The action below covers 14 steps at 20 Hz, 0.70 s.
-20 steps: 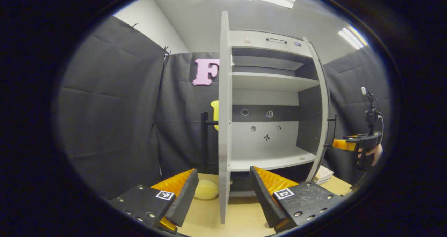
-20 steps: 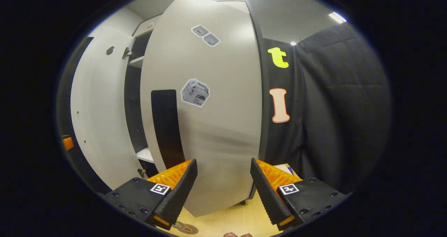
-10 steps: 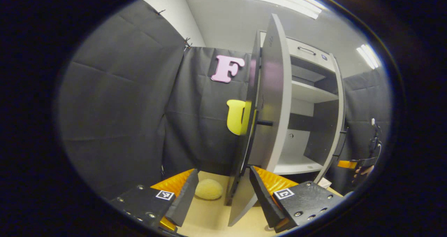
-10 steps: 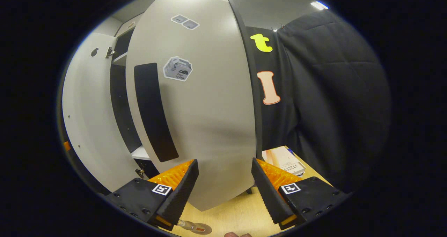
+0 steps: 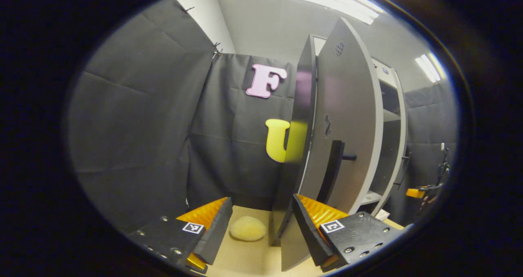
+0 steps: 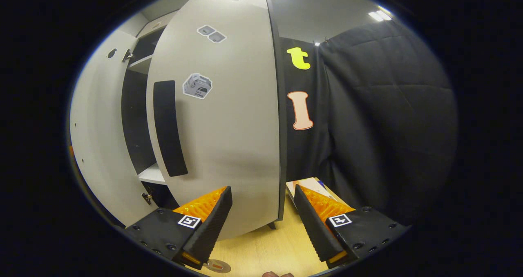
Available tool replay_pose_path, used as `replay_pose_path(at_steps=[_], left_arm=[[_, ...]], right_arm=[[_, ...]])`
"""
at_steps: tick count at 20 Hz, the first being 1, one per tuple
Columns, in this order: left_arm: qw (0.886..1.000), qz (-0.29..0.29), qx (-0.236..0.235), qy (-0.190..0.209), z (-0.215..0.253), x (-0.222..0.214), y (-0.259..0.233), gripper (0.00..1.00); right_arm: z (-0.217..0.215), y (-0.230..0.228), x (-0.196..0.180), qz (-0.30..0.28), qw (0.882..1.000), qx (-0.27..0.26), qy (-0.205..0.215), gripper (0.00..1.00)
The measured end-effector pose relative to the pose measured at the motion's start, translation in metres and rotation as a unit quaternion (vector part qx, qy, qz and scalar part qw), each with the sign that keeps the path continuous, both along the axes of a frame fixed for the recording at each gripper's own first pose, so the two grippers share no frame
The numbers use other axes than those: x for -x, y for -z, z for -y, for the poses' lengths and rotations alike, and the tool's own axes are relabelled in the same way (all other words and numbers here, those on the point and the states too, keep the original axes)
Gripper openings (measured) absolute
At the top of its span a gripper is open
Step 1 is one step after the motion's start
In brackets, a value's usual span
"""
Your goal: Grasp the bottle in the cabinet with the left hand and place it on the coaster, then close the right door with the right hand and the left door with the left hand.
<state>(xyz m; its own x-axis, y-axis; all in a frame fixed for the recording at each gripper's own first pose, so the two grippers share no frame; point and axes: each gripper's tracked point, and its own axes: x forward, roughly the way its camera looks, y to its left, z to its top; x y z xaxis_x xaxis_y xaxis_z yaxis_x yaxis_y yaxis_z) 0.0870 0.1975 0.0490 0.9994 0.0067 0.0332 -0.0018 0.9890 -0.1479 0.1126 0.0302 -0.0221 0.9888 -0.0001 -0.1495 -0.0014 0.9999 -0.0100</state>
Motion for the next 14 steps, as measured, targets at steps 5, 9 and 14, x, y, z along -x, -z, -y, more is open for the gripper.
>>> replay_pose_path(at_steps=[5, 9, 14], left_arm=[[0.999, 0.022, -0.025, 0.039, 0.007, -0.022, -0.022, 0.87], [0.997, 0.017, -0.035, 0.063, 0.015, -0.038, -0.022, 0.89], [0.997, 0.010, -0.052, 0.057, 0.023, -0.047, -0.018, 0.87]], right_arm=[[0.007, -0.006, 0.010, 0.007, 1.000, 0.010, 0.002, 0.98], [0.008, -0.005, 0.016, 0.007, 1.000, 0.015, 0.004, 0.98], [0.012, 0.003, 0.025, 0.001, 1.000, 0.018, 0.008, 0.98]])
